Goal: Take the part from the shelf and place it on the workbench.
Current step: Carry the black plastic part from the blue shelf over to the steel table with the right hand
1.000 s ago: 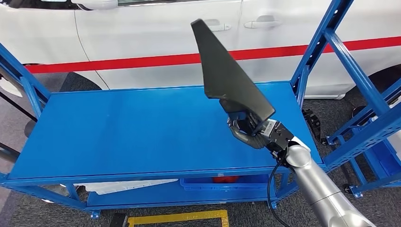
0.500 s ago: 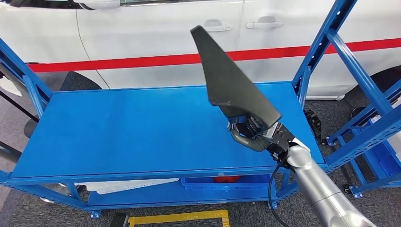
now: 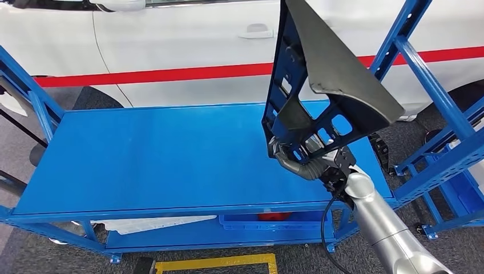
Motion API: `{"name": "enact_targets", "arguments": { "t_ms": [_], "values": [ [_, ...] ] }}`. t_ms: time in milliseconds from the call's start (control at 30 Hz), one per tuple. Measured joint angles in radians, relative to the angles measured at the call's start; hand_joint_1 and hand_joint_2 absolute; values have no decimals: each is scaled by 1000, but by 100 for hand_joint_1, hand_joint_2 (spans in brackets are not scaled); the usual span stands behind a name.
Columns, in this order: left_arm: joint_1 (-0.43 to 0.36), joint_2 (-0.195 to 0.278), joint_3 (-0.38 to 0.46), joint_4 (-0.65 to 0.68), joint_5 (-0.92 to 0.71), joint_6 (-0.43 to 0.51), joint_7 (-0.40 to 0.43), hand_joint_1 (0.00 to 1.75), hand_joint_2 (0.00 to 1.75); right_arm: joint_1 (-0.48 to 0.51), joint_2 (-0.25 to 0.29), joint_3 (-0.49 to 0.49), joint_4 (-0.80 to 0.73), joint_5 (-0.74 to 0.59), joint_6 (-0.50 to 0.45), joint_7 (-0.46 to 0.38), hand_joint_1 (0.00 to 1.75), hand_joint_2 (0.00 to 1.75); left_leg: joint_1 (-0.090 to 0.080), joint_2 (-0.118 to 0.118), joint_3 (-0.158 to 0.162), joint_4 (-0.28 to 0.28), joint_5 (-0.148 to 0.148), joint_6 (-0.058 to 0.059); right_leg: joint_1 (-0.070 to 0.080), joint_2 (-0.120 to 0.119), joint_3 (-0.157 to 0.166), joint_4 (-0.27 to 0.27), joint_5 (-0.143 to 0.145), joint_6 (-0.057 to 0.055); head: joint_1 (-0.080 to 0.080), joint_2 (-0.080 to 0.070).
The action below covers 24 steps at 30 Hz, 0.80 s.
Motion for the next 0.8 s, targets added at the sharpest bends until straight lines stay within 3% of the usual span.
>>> {"name": "enact_targets", "arguments": {
  "t_ms": [67,133,167,200,233,300,333,400,500,567,667,700,733,800],
  "values": [
    [0,-1,0,0,-2,-2,-4,0,175,1,-1,-2,-1,1,-4,-1,175,175,8,5,16,-38,23,9,2,0,-13,36,-35,5,0,0],
    [0,-3,0,0,-2,-4,-6,0,175,6,-2,-3,-2,3,-6,-1,175,175,12,8,18,-51,32,11,-2,0,-59,145,-102,9,0,0],
    [0,-3,0,0,-2,-4,-6,0,175,10,-3,-3,-2,4,-8,-1,175,175,14,8,15,-48,32,10,-7,0,-82,200,-124,14,0,0],
    [0,-3,0,0,-2,-4,-6,0,175,15,-4,-3,-1,6,-8,-1,175,175,16,8,11,-43,31,7,-13,-1,-94,231,-128,21,0,0],
    [0,-3,-1,0,-3,-4,-4,0,175,17,-4,-3,-1,7,-9,-1,175,175,20,8,5,-35,29,3,-19,-2,-91,228,-113,29,0,0],
    [0,-3,-1,0,-4,-4,-1,0,175,14,-5,-3,-1,9,-10,0,175,175,31,7,-11,-8,21,-13,-33,-6,-41,133,-60,49,0,0],
    [-1,-1,-1,0,-5,-3,2,0,175,10,-4,-3,-1,9,-11,1,175,175,35,6,-23,9,15,-23,-35,-5,-18,89,-39,53,0,0],
    [-2,2,-1,0,-5,-1,5,0,175,2,-4,-2,0,9,-12,3,175,175,34,3,-43,37,10,-43,-34,3,-7,56,-29,42,0,0],
    [1,4,-1,0,-5,2,7,0,175,0,-2,-2,1,9,-15,4,175,175,37,-2,-60,48,16,-63,-29,9,-30,66,-25,4,0,0],
    [4,5,-1,0,-5,3,7,0,175,-1,1,-2,1,8,-15,4,175,175,41,0,-78,86,-26,-68,-26,6,-44,64,-11,-15,0,0],
    [3,5,-1,0,-5,3,6,0,175,-1,2,-2,2,8,-14,3,175,175,38,2,-126,262,-152,-65,-15,1,-69,63,11,-30,0,0],
    [3,5,-1,0,-5,3,6,0,175,-1,2,-2,3,8,-12,2,175,175,35,2,-130,305,-174,-62,-10,0,-78,63,18,-33,0,0],
    [3,5,-1,0,-5,3,6,0,175,-1,2,-2,4,7,-11,0,175,175,33,2,-118,315,-176,-57,-5,0,-87,63,25,-35,0,0],
    [3,5,-1,0,-5,3,5,0,175,-2,2,-2,6,6,-9,-4,175,175,21,1,-42,232,-140,-36,4,0,-101,63,39,-36,0,0]
  ]
}}
